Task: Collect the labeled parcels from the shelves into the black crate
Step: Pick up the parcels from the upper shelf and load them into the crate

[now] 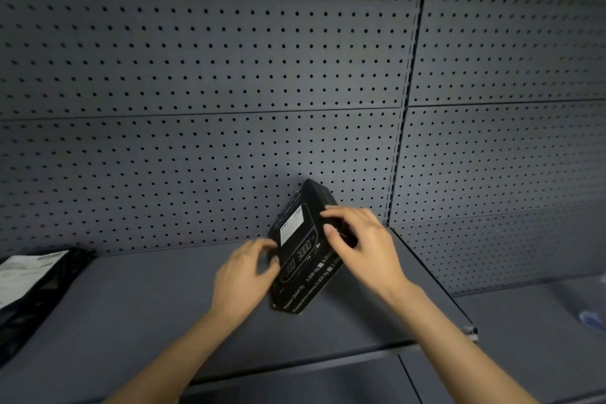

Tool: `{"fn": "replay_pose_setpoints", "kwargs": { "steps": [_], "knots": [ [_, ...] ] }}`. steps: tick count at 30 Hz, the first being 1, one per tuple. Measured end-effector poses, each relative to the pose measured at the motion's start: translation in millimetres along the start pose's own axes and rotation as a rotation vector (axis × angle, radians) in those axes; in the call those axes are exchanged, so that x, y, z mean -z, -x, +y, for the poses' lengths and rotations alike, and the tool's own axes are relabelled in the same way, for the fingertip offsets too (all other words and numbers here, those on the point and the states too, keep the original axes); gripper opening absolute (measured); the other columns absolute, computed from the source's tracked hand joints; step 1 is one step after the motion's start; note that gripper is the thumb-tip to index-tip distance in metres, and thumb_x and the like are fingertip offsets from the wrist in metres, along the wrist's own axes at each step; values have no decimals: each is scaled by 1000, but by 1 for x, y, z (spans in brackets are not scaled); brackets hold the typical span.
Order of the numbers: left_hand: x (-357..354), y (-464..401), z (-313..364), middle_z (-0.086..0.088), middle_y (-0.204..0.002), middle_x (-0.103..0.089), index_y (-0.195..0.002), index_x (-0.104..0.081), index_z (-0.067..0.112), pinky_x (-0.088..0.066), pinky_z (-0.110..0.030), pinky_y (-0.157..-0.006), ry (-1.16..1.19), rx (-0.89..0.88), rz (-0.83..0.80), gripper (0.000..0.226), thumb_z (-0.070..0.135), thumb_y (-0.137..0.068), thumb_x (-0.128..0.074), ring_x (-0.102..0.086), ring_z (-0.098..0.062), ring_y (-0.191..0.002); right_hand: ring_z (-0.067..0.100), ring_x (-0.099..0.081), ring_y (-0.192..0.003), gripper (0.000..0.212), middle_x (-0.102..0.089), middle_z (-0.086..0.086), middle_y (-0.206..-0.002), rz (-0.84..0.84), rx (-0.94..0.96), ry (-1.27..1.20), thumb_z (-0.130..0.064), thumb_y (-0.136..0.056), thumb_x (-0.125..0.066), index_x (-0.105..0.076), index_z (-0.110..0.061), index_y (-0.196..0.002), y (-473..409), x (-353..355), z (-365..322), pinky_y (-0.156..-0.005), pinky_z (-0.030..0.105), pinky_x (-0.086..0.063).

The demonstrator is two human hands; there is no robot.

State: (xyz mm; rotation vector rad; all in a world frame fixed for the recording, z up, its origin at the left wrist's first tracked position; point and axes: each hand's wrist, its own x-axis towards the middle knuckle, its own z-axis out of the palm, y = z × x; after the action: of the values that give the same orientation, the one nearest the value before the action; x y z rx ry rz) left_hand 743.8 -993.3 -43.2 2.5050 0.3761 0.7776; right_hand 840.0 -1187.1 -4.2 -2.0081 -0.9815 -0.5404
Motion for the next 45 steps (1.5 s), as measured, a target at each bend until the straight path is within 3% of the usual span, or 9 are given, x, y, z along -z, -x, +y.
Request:
{"fn": "replay_pose_setpoints", "kwargs": {
  "steps": [3, 6, 11, 16, 22, 27, 31, 39, 45],
  "knots": [
    [29, -26, 16, 14, -121, -54, -122, -54, 31, -38, -27, -86, 37, -91, 133, 31, 37, -93, -45, -45, -5, -115, -4, -48, -110, 28, -59, -23, -116, -64, 35, -97, -43, -92, -48, -61, -33, -114, -4, -3, -6, -89, 12, -38],
    [40, -45, 46, 19, -123, -51, -125, -54, 33, -32, -22, -89, -42, -276, 61, 41, 41, -91, -34, -39, 2, -115, 4, -53, -107, 26, -60, -20, -114, -79, 70, -173, -40, -92, -48, -62, -32, -113, -6, -3, -9, -91, 11, -37],
    [38, -47, 46, 14, -123, -56, -121, -58, 31, -40, -25, -88, -194, -401, -1, 46, 46, -92, -26, -48, -5, -113, 6, -55, -111, 23, -60, -18, -115, -90, 116, -244, -29, -93, -51, -62, -29, -113, -10, -2, -12, -96, 18, -40],
    [67, -36, 12, 16, -115, -61, -113, -63, 30, -41, -23, -79, -160, -286, 85, 54, 53, -88, -21, -47, 2, -102, -2, -55, -106, 21, -59, -24, -111, -22, 11, -205, -22, -96, -51, -63, -33, -110, -10, -1, 3, -93, 16, -42],
    [87, -4, -29, 23, -113, -58, -117, -59, 38, -36, -19, -77, -93, -90, 152, 36, 47, -93, -34, -46, 4, -101, 1, -52, -109, 23, -56, -22, -114, -177, -8, -67, -26, -96, -51, -60, -32, -115, -6, -33, 6, -88, 25, -44],
    [92, 28, -79, 16, -111, -63, -112, -61, 43, -40, -26, -90, 77, 126, 98, 26, 28, -96, -46, -53, -5, -107, 0, -51, -110, 23, -58, -20, -116, -231, 14, -48, -25, -95, -52, -60, -33, -115, -3, -59, -2, -84, 20, -38],
    [70, 46, -98, 17, -124, -56, -120, -55, 43, -32, -19, -98, 120, 172, -101, 30, 30, -98, -40, -48, -7, -121, 1, -53, -107, 23, -58, -20, -115, -254, 0, -67, -24, -94, -53, -60, -34, -113, -1, -75, -4, -84, 24, -44],
    [60, 34, -94, 10, -123, -60, -122, -58, 30, -37, -26, -88, -64, 262, -33, 36, 41, -98, -33, -50, -12, -116, 11, -56, -108, 27, -60, -12, -120, -286, -154, 53, -31, -92, -53, -59, -31, -118, -4, -81, 4, -80, 28, -44],
    [45, 32, -94, 5, -110, -65, -114, -61, 28, -42, -27, -79, -107, 233, -55, 34, 45, -95, -39, -56, -16, -104, 21, -56, -113, 42, -59, -3, -126, -494, -268, 143, -51, -94, -43, -54, -30, -129, 1, -86, 1, -87, 33, -45]
  ]
}}
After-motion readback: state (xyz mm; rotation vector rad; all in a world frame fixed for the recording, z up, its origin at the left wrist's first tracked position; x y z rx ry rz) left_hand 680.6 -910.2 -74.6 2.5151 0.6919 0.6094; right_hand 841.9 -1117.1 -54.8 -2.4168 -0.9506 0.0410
